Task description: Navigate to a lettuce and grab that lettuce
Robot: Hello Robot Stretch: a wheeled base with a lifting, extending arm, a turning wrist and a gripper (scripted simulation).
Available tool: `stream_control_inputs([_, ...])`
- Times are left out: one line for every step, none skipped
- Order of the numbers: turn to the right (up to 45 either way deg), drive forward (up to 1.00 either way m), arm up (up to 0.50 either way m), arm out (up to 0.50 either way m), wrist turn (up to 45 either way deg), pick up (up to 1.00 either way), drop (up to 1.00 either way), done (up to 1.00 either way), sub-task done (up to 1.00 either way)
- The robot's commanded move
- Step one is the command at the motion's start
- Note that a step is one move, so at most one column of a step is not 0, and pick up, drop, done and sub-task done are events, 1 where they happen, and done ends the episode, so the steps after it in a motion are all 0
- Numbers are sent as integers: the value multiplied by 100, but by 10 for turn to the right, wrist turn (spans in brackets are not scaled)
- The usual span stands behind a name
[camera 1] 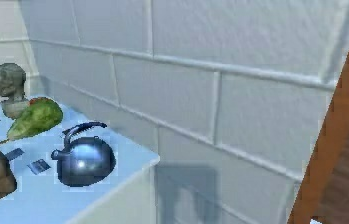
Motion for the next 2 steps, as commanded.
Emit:
stream_control_inputs([0, 30, 0, 0, 0, 0, 0, 0, 0])
stream_control_inputs([-450, 0, 0, 0, 0, 0, 0, 0, 0])
